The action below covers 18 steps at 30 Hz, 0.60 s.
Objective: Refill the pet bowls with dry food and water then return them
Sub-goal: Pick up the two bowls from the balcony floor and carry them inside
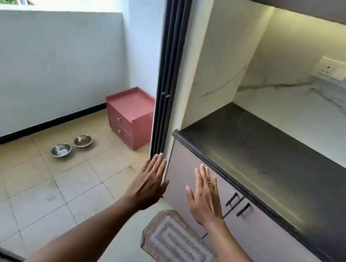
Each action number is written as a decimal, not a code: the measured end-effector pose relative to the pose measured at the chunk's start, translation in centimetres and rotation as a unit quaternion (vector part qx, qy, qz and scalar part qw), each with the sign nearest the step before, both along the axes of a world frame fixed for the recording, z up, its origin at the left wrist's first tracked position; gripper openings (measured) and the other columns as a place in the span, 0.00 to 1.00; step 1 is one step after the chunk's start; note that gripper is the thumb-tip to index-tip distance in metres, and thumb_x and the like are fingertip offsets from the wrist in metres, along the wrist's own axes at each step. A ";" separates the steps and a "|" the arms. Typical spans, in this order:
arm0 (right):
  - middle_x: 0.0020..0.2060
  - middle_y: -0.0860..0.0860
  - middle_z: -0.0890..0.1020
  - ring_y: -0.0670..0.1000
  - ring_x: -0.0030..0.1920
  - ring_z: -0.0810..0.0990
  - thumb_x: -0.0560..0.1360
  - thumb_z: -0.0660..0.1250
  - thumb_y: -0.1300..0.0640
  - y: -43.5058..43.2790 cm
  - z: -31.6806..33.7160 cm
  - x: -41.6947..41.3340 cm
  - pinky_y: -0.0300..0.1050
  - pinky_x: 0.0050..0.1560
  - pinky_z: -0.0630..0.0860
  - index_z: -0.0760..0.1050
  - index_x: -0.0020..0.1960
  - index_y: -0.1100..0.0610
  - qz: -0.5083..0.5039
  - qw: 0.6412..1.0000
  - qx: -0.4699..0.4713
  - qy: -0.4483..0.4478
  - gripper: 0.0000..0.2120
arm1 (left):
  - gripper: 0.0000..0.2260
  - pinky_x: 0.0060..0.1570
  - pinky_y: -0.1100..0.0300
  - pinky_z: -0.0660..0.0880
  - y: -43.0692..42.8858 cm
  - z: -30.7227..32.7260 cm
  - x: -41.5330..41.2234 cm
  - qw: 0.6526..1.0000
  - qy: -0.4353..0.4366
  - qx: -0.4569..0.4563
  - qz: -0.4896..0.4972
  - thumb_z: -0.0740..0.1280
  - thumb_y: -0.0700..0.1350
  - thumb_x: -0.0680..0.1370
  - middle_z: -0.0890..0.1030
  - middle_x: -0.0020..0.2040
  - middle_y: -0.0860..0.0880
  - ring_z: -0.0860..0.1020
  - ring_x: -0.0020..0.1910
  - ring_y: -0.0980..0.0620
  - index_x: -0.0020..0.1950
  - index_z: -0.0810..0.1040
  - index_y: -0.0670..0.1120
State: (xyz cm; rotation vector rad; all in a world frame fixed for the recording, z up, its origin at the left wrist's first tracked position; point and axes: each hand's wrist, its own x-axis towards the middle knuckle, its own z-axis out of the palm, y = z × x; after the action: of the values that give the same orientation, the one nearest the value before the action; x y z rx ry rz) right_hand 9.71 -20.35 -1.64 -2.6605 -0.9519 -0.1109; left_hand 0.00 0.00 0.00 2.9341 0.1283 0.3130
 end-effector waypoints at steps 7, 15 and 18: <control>0.86 0.55 0.46 0.50 0.85 0.42 0.87 0.51 0.44 13.2 -3.7 -0.6 0.52 0.84 0.39 0.45 0.86 0.58 0.096 0.989 -0.080 0.075 0.33 | 0.32 0.82 0.49 0.46 12.2 -5.1 -6.2 0.988 0.072 -0.046 0.131 0.52 0.56 0.85 0.53 0.83 0.36 0.53 0.83 0.39 0.82 0.54 0.37; 0.86 0.55 0.50 0.52 0.85 0.48 0.86 0.55 0.46 28.1 -6.1 0.5 0.50 0.83 0.42 0.51 0.85 0.58 0.176 0.973 -0.088 0.116 0.33 | 0.30 0.82 0.50 0.48 23.5 -7.6 -9.3 0.962 0.108 -0.067 0.241 0.52 0.53 0.85 0.53 0.83 0.37 0.53 0.83 0.42 0.83 0.54 0.38; 0.85 0.56 0.53 0.54 0.85 0.52 0.85 0.58 0.46 33.1 -7.0 2.0 0.50 0.83 0.45 0.53 0.84 0.58 0.215 0.962 -0.110 0.127 0.33 | 0.29 0.82 0.50 0.50 27.2 -8.4 -9.2 0.950 0.120 -0.081 0.276 0.53 0.52 0.85 0.55 0.83 0.37 0.55 0.83 0.43 0.82 0.55 0.39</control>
State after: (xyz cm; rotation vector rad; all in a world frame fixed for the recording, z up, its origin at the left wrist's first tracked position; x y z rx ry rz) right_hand 11.71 12.76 -8.62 -2.4992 -1.4906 0.4447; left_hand -9.22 27.18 -8.39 2.7035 0.9676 0.0130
